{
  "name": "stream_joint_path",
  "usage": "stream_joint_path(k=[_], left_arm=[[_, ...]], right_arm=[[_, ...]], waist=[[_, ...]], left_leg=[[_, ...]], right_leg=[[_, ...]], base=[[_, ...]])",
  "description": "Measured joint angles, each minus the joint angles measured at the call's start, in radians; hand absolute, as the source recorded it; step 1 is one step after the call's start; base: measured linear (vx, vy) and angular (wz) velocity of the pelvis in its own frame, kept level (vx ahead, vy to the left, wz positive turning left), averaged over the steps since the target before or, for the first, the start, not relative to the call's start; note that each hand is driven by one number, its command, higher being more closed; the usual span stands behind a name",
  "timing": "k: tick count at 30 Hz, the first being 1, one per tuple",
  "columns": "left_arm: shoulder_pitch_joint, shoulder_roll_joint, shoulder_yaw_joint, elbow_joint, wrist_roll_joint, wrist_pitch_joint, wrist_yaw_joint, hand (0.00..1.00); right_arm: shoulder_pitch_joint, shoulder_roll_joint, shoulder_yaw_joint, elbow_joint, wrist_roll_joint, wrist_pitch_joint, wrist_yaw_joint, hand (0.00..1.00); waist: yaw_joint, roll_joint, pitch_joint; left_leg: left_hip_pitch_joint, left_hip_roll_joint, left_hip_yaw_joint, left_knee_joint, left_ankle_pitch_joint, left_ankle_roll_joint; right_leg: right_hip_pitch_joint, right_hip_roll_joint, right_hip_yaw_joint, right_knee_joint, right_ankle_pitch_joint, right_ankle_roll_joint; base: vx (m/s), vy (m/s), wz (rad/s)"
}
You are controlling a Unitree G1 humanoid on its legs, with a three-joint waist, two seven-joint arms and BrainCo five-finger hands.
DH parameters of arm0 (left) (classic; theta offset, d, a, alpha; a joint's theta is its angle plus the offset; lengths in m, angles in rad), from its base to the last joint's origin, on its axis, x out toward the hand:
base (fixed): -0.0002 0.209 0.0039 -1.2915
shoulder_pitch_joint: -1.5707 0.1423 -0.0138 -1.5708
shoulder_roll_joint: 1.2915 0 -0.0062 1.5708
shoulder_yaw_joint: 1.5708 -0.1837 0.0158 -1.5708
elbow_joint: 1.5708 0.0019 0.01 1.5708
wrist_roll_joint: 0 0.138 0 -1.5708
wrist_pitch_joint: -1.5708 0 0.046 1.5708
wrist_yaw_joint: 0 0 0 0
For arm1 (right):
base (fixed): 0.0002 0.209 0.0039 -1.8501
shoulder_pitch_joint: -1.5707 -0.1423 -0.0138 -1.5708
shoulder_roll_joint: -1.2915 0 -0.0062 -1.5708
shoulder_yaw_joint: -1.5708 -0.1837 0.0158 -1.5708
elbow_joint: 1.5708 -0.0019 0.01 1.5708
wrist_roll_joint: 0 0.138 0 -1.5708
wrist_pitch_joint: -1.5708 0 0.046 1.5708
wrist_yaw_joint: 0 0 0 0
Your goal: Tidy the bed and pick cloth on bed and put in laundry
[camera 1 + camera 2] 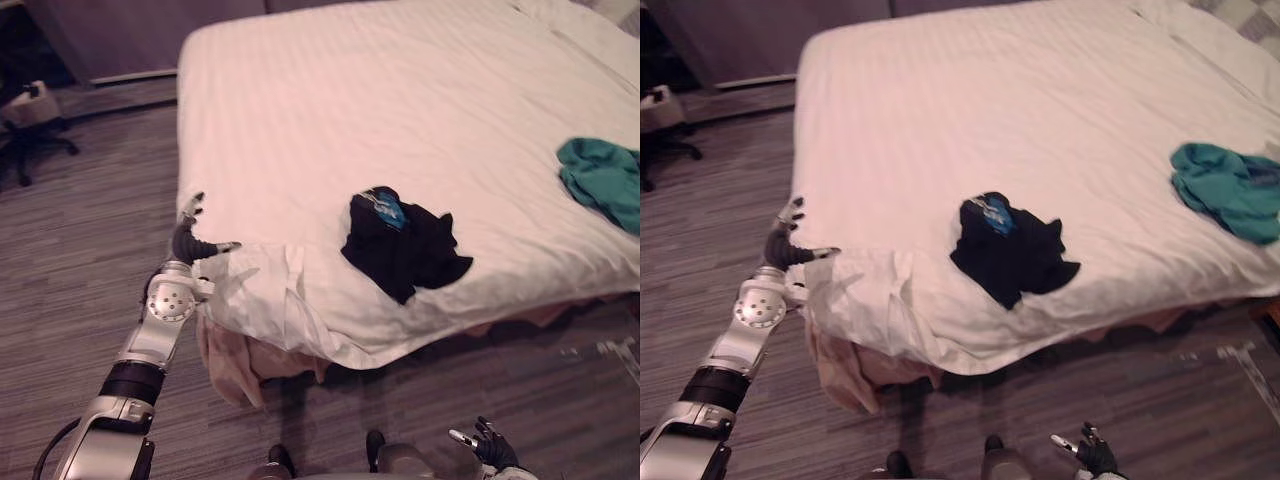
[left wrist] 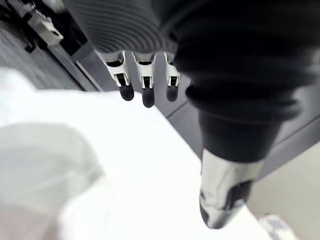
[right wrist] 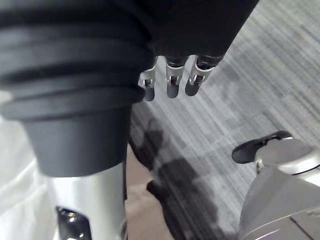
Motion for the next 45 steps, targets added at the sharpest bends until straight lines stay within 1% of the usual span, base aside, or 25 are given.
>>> stream_joint_path(k=[1,2,7,10,13,16,17,20,21,23,25,26,28,30,31,32,34,35,36,37,39,40,42,44,45], left_arm=[[-0.006,-0.01,0.0,0.031,0.015,0.02,0.0,1.0],[-0.009,-0.017,0.002,0.06,0.049,0.032,0.004,1.0],[-0.023,-0.022,-0.007,0.087,0.154,0.039,-0.005,1.0],[0.005,-0.018,-0.007,0.058,0.195,0.028,-0.011,1.0],[0.141,-0.016,-0.002,-0.076,0.186,0.018,-0.018,1.0],[0.362,-0.023,0.052,-0.204,0.133,0.006,-0.037,1.0],[0.438,-0.028,0.084,-0.21,0.124,0.006,-0.044,1.0],[0.58,-0.036,0.169,-0.166,0.13,0.015,-0.053,1.0],[0.604,-0.037,0.185,-0.152,0.138,0.02,-0.051,0.0],[0.668,-0.037,0.259,-0.077,0.144,0.044,0.001,0.0],[0.674,-0.049,0.313,-0.028,0.141,0.039,0.027,0.0],[0.674,-0.076,0.364,0.016,0.134,0.036,0.066,0.0],[0.675,-0.107,0.42,0.082,0.131,0.038,0.103,0.0],[0.682,-0.149,0.499,0.176,0.119,0.063,0.148,0.0],[0.699,-0.163,0.551,0.225,0.115,0.091,0.173,0.0],[0.707,-0.163,0.583,0.245,0.115,0.108,0.185,0.0],[0.781,-0.144,0.703,0.307,0.112,0.162,0.185,0.0],[0.797,-0.137,0.718,0.316,0.108,0.167,0.185,0.0],[0.81,-0.113,0.735,0.325,0.094,0.165,0.184,0.0],[0.811,-0.107,0.735,0.325,0.094,0.16,0.183,0.0],[0.786,-0.09,0.733,0.319,0.094,0.129,0.175,0.0],[0.756,-0.089,0.727,0.288,0.094,0.111,0.162,0.0],[0.728,-0.085,0.698,0.234,0.094,0.086,0.148,0.0],[0.683,-0.083,0.597,0.129,0.061,0.017,0.099,0.0],[0.674,-0.084,0.564,0.108,0.053,0.001,0.089,0.0]], right_arm=[[-0.004,0.0,0.002,-0.008,0.003,0.0,-0.001,0.0],[-0.006,0.0,0.005,-0.015,0.005,-0.001,-0.006,0.0],[-0.004,-0.001,0.006,-0.037,0.004,-0.005,-0.041,0.0],[-0.005,-0.014,-0.06,-0.086,0.028,-0.008,-0.07,0.0],[-0.002,-0.069,-0.192,-0.211,0.061,-0.007,-0.096,0.0],[-0.01,-0.175,-0.363,-0.417,0.077,-0.012,-0.124,0.0],[-0.014,-0.201,-0.394,-0.486,0.072,-0.011,-0.135,0.0],[-0.033,-0.255,-0.417,-0.61,0.018,-0.006,-0.135,0.0],[-0.039,-0.262,-0.415,-0.628,0.003,-0.005,-0.133,0.0],[-0.074,-0.295,-0.377,-0.675,-0.045,-0.005,-0.099,0.0],[-0.119,-0.336,-0.305,-0.677,-0.065,-0.005,-0.074,0.0],[-0.155,-0.37,-0.231,-0.68,-0.084,-0.005,-0.043,0.0],[-0.192,-0.393,-0.167,-0.7,-0.084,-0.006,-0.007,0.0],[-0.244,-0.442,-0.084,-0.713,-0.083,-0.008,0.039,0.0],[-0.28,-0.478,-0.032,-0.711,-0.079,-0.007,0.068,0.0],[-0.302,-0.494,-0.007,-0.709,-0.077,-0.007,0.086,1.0],[-0.446,-0.536,0.118,-0.668,-0.032,0.001,0.164,1.0],[-0.482,-0.545,0.148,-0.655,-0.023,0.003,0.178,1.0],[-0.588,-0.571,0.219,-0.627,0.009,0.01,0.219,1.0],[-0.626,-0.575,0.239,-0.625,0.017,0.014,0.229,1.0],[-0.795,-0.587,0.315,-0.631,0.051,0.017,0.259,1.0],[-0.878,-0.586,0.349,-0.633,0.07,0.028,0.259,1.0],[-0.935,-0.574,0.379,-0.637,0.085,0.05,0.26,1.0],[-0.966,-0.528,0.403,-0.662,0.091,0.106,0.257,1.0],[-0.967,-0.517,0.411,-0.669,0.094,0.118,0.257,1.0]], waist=[[-0.005,0.001,0.011],[-0.013,0.001,0.017],[-0.015,0.003,0.018],[-0.016,0.007,0.016],[-0.016,0.012,0.012],[-0.011,0.017,-0.002],[-0.008,0.018,-0.024],[0.007,0.012,-0.043],[0.015,0.013,-0.051],[0.042,0.011,-0.086],[0.046,0.01,-0.103],[0.057,0.007,-0.124],[0.068,0.002,-0.133],[0.072,0.003,-0.136],[0.079,0.003,-0.136],[0.086,0.003,-0.136],[0.117,0.003,-0.134],[0.125,0.004,-0.133],[0.152,0.009,-0.1],[0.161,0.011,-0.091],[0.189,0.035,-0.042],[0.208,0.049,0.004],[0.225,0.056,0.054],[0.248,0.061,0.12],[0.25,0.064,0.127]], left_leg=[[-0.002,0.0,0.001,-0.002,0.005,0.001],[-0.009,0.0,0.002,-0.006,0.011,0.002],[-0.006,-0.002,0.006,-0.024,0.026,0.002],[0.019,-0.011,0.006,-0.055,0.035,0.001],[0.051,-0.023,0.0,-0.071,0.035,0.002],[0.08,-0.035,-0.005,-0.1,0.032,0.006],[0.079,-0.036,-0.01,-0.106,0.032,0.006],[0.104,-0.033,-0.032,-0.108,0.032,0.005],[0.106,-0.031,-0.034,-0.108,0.032,0.005],[0.112,-0.03,-0.043,-0.106,0.032,0.005],[0.115,-0.031,-0.063,-0.104,0.032,0.005],[0.115,-0.033,-0.066,-0.104,0.032,0.005],[0.112,-0.038,-0.071,-0.104,0.032,0.005],[0.115,-0.048,-0.093,-0.109,0.038,0.005],[0.115,-0.05,-0.112,-0.119,0.047,0.007],[0.113,-0.05,-0.116,-0.122,0.052,0.008],[0.092,-0.048,-0.143,-0.128,0.055,0.012],[0.088,-0.048,-0.154,-0.128,0.057,0.015],[0.056,-0.047,-0.186,-0.122,0.072,0.016],[0.036,-0.048,-0.197,-0.122,0.076,0.022],[-0.066,-0.046,-0.222,-0.116,0.114,0.032],[-0.11,-0.044,-0.224,-0.12,0.143,0.031],[-0.145,-0.047,-0.242,-0.121,0.165,0.032],[-0.183,-0.058,-0.263,-0.121,0.181,0.038],[-0.192,-0.062,-0.266,-0.121,0.183,0.04]], right_leg=[[-0.003,0.001,0.001,-0.002,0.006,0.0],[-0.012,0.001,0.001,-0.003,0.008,0.002],[-0.016,0.002,0.0,-0.008,0.013,0.006],[0.007,-0.001,-0.005,-0.024,0.021,0.012],[0.039,-0.01,-0.007,-0.029,0.014,0.023],[0.079,-0.019,-0.024,-0.051,0.007,0.034],[0.082,-0.019,-0.029,-0.057,0.006,0.035],[0.112,-0.018,-0.052,-0.061,0.006,0.035],[0.113,-0.017,-0.059,-0.058,0.006,0.036],[0.127,-0.017,-0.071,-0.057,0.005,0.037],[0.142,-0.02,-0.096,-0.057,0.002,0.039],[0.143,-0.022,-0.102,-0.057,0.0,0.04],[0.145,-0.027,-0.114,-0.055,-0.016,0.033],[0.144,-0.032,-0.132,-0.036,-0.033,0.029],[0.143,-0.032,-0.15,-0.02,-0.043,0.03],[0.144,-0.032,-0.161,-0.018,-0.045,0.03],[0.142,-0.034,-0.193,-0.024,-0.045,0.029],[0.142,-0.035,-0.206,-0.024,-0.044,0.029],[0.134,-0.039,-0.233,-0.021,-0.041,0.024],[0.119,-0.04,-0.244,-0.018,-0.04,0.021],[0.027,-0.048,-0.287,0.018,-0.038,0.011],[-0.017,-0.053,-0.312,0.045,-0.041,0.007],[-0.047,-0.058,-0.33,0.066,-0.043,0.003],[-0.086,-0.073,-0.341,0.099,-0.049,0.002],[-0.096,-0.079,-0.342,0.105,-0.049,0.003]], base=[[-0.15,-0.024,-0.07],[-0.11,-0.021,-0.02],[-0.03,-0.006,0.0],[0.05,0.015,0.01],[0.09,0.042,0.04],[0.06,0.038,0.14],[0.1,0.022,0.15],[0.09,0.002,0.2],[0.06,-0.006,0.17],[0.02,-0.009,0.18],[-0.01,0.001,0.26],[-0.04,0.003,0.09],[-0.06,-0.004,-0.02],[-0.07,-0.015,0.17],[-0.03,-0.015,0.33],[-0.04,-0.021,0.42],[-0.03,-0.015,0.44],[-0.03,-0.01,0.67],[-0.04,-0.001,0.61],[-0.09,0.004,0.84],[-0.11,0.012,0.81],[-0.1,0.012,0.69],[-0.09,0.011,0.47],[-0.03,0.026,0.32],[0.01,0.043,0.21]])
